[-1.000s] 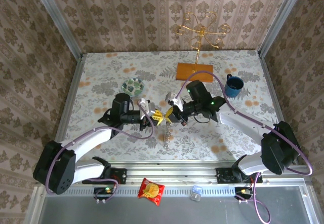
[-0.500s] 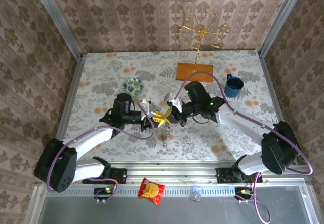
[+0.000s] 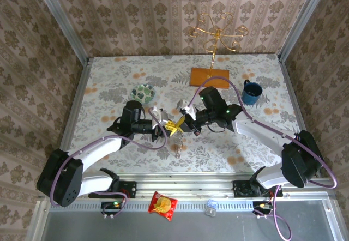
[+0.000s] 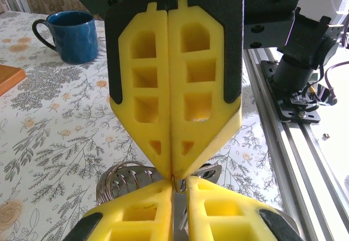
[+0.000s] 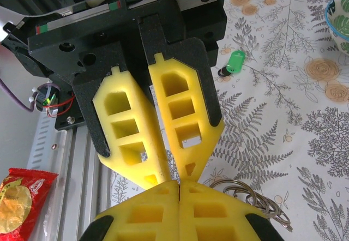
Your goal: Put the keys on the keyring
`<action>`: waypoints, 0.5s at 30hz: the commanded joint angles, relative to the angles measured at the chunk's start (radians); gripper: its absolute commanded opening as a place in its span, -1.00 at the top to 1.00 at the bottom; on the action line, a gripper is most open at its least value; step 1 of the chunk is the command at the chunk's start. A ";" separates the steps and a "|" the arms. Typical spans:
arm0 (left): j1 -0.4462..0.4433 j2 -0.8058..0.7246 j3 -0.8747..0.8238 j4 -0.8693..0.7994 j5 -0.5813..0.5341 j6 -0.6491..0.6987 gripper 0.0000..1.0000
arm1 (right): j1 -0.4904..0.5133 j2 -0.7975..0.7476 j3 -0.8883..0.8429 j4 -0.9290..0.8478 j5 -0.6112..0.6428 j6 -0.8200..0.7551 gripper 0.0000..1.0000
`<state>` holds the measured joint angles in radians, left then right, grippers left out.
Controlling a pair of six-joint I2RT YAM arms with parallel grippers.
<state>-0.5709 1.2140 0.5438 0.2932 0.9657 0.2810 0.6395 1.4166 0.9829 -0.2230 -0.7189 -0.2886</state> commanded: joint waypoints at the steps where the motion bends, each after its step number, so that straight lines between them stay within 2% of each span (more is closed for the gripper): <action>1: -0.010 0.009 -0.008 0.038 0.027 -0.029 0.69 | 0.008 -0.020 0.020 0.054 -0.040 0.005 1.00; 5: -0.012 0.017 -0.011 0.060 0.039 -0.047 0.62 | 0.014 -0.019 0.020 0.062 -0.046 0.012 1.00; 9: -0.012 0.030 -0.017 0.090 0.048 -0.065 0.64 | 0.017 -0.015 0.018 0.074 -0.052 0.020 1.00; 15: -0.009 0.026 -0.037 0.175 0.054 -0.104 1.00 | 0.018 -0.011 0.013 0.060 -0.050 0.014 1.00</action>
<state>-0.5755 1.2430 0.5220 0.3759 0.9836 0.2050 0.6460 1.4166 0.9829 -0.1997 -0.7238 -0.2817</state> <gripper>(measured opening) 0.046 0.063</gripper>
